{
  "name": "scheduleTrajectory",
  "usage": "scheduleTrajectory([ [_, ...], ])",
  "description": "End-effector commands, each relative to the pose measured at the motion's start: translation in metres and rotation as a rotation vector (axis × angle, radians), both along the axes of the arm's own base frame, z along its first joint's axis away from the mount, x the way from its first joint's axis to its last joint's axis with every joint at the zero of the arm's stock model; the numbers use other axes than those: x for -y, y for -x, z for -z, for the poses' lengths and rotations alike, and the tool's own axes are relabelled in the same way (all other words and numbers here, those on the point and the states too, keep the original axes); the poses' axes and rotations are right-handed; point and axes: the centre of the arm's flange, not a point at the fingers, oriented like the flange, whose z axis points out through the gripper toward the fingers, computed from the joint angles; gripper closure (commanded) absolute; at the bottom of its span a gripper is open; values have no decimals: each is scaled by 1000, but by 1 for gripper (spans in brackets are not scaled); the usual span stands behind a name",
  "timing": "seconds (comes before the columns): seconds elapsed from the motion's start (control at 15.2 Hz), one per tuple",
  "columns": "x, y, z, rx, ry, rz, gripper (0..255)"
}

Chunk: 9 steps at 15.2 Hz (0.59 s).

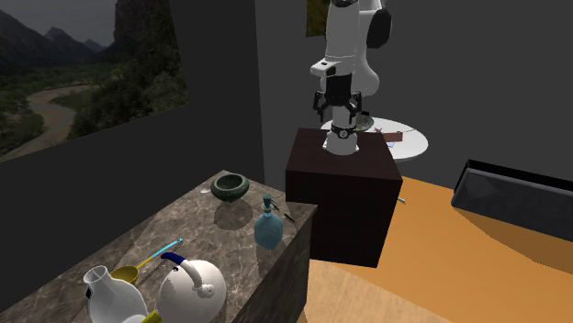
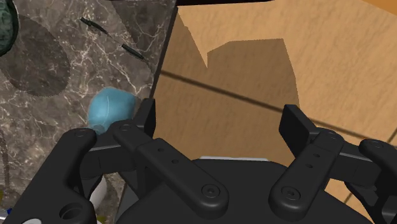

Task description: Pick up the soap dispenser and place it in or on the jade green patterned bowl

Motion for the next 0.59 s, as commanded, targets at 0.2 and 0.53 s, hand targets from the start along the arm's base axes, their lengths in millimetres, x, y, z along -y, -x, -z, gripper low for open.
scheduleTrajectory([
  [0.2,36,-26,45,17,18,8,0],
  [0.53,72,-52,90,32,36,17,0],
])
